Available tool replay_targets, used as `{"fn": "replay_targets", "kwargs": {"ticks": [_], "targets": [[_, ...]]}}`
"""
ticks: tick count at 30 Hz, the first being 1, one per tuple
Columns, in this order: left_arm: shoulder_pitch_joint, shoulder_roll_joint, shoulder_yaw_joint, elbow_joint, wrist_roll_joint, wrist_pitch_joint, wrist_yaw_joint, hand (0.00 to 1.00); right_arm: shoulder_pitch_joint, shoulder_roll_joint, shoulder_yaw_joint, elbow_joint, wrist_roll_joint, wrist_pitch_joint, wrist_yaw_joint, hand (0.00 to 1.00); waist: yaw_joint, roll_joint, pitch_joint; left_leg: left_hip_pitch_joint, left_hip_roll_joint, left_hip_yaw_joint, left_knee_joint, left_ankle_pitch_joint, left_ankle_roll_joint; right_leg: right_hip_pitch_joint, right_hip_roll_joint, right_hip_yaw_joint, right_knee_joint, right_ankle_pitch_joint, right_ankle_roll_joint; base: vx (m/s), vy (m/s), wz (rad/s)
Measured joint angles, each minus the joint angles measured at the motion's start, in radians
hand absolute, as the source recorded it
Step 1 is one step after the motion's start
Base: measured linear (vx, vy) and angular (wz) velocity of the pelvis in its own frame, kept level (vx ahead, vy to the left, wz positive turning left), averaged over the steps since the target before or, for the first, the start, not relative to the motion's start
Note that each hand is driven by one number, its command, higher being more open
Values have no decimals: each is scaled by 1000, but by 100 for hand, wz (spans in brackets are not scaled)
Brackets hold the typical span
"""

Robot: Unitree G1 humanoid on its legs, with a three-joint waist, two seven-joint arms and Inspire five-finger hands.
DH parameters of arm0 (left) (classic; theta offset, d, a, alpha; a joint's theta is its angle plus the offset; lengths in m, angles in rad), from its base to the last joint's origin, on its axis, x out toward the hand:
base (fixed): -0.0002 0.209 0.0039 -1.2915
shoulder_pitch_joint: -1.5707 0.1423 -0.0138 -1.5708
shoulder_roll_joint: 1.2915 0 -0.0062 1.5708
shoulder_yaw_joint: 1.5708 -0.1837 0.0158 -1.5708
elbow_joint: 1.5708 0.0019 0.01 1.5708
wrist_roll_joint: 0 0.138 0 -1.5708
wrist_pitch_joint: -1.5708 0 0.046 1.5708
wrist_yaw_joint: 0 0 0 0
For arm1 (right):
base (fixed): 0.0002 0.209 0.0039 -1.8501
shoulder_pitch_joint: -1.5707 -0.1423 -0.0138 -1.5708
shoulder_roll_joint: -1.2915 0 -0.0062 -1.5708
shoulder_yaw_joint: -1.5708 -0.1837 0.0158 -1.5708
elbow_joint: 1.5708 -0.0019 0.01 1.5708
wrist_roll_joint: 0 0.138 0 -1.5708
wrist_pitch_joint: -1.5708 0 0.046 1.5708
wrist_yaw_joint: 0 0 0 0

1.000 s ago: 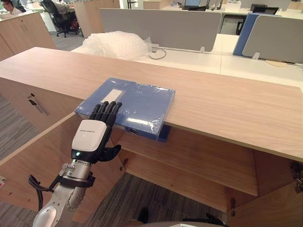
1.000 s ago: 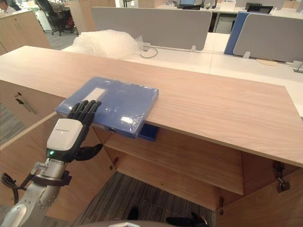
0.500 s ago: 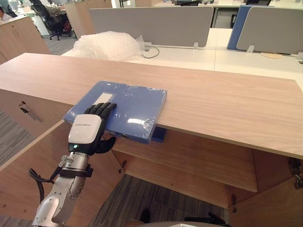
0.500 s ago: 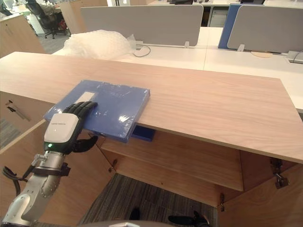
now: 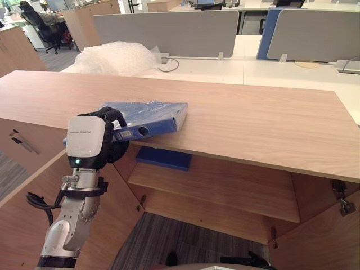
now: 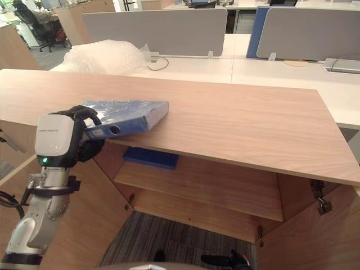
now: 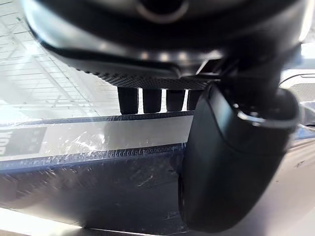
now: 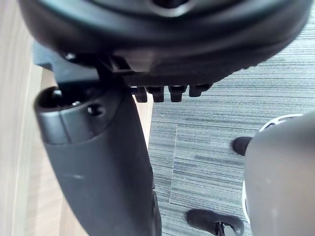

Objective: Walk over to the cabinet, pick up the folder, carry it to the office cabinet, place the folder inside the office cabinet, then close the office cabinet door

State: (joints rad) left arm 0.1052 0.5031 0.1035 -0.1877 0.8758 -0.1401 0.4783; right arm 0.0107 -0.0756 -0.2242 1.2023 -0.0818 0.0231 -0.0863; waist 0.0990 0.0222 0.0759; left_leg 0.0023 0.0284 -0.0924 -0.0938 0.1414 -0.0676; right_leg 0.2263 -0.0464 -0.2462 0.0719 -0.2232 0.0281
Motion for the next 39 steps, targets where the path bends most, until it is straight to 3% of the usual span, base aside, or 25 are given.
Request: {"fn": "replay_targets", "kwargs": {"ticks": [7, 10, 20, 24, 29, 39], "targets": [[86, -179, 2, -175, -82, 10, -9, 0, 5, 3, 100, -29, 5, 0, -1, 100, -2, -12, 1, -11, 1, 7, 1, -1, 1, -14, -1, 7, -1, 3, 3, -2, 1, -2], [134, -269, 2, -283, -243, -3, -31, 0, 22, 3, 237, -107, 7, -2, 2, 100, -1, -13, 0, -18, 5, 16, 6, 1, 3, -24, 1, 17, -1, 11, 4, -11, 6, -9], [267, -384, 160, -400, -925, -91, -183, 0, 90, -10, 528, -551, 88, -44, 133, 100, -19, -23, -2, -26, 6, 26, 5, 4, 11, -41, -1, 28, 4, 26, 8, -44, 20, -3], [294, -424, 231, -400, -1127, -92, -231, 0, 121, -84, 675, -771, 246, -46, 275, 100, -13, -42, -6, -39, -1, 9, 5, 9, 16, -45, -4, 10, 3, 25, 9, -33, 15, 12], [305, -436, 235, -401, -1186, -93, -309, 0, 107, -150, 725, -885, 467, -43, 447, 100, 2, -48, -10, -41, -14, -3, 6, 16, 22, -43, -11, -4, 6, 25, 10, -9, 9, 9], [299, -431, 213, -401, -1199, -104, -400, 0, -34, -372, 851, -1059, 675, 41, 596, 100, 4, -46, -11, -39, -20, -4, 6, 25, 26, -47, -16, -5, 20, 24, 11, -25, 13, 0]]}}
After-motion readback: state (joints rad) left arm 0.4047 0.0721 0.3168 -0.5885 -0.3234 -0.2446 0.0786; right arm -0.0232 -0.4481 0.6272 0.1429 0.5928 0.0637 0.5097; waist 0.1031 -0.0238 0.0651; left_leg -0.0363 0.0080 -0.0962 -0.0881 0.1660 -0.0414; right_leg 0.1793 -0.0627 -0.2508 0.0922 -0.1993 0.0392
